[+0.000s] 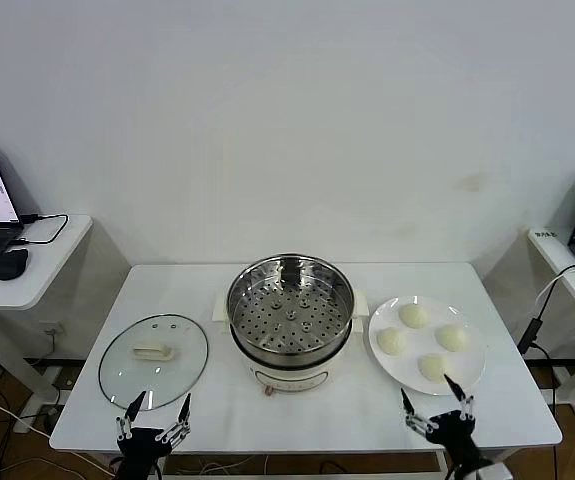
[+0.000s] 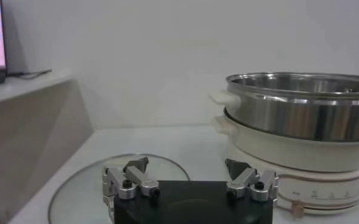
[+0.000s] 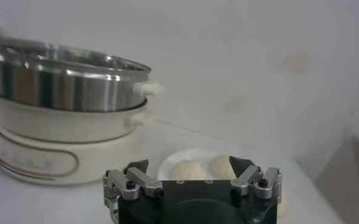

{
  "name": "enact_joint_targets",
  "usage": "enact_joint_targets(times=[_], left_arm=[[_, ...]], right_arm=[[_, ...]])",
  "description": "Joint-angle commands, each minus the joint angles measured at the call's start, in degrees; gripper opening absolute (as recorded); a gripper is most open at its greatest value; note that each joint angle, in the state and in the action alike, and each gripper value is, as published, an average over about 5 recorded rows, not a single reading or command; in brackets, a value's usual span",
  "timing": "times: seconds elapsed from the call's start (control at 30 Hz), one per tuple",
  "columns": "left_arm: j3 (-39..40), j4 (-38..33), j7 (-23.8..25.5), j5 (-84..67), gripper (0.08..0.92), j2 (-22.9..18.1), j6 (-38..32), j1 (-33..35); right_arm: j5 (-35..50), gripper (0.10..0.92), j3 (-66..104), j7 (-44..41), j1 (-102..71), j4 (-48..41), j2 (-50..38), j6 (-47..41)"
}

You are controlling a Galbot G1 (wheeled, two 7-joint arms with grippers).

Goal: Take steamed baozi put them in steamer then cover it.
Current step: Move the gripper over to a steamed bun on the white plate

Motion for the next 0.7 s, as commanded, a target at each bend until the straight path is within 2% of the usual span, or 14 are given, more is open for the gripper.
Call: enact_joint_targets(times=[0.03, 0.23, 0.37, 0.5, 0.7], left_arm=[[-0.6, -0.4, 0.5, 1.9, 0.823, 0.5, 1.2, -0.4], [-1.0, 0.0, 0.9, 3.9, 0.823, 1.2, 1.7, -1.7], [-1.1, -0.1, 1.0, 5.5, 0.823, 1.4, 1.9, -2.4], [-1.0, 0.1, 1.6, 8.3, 0.823, 1.8, 1.8, -3.0], [-0.9, -0.3, 1.6, 7.9, 0.823, 2.3, 1.7, -2.5]], right_arm=[[-8.3, 0.823, 3.0, 0.2, 3.9, -0.5, -6.4, -2.1], [-14.6, 0.822, 3.7, -12.7, 12.7, -5.6, -19.3, -5.2], [-15.4, 0.823, 0.8, -22.3, 19.7, -8.3, -28.0, -9.4], [-14.1, 0.823, -6.1, -30.7, 29.0, -12.2, -35.1, -11.5], [-8.2, 0.822, -28.4, -40.1, 51.4, -21.8, -40.5, -11.1]])
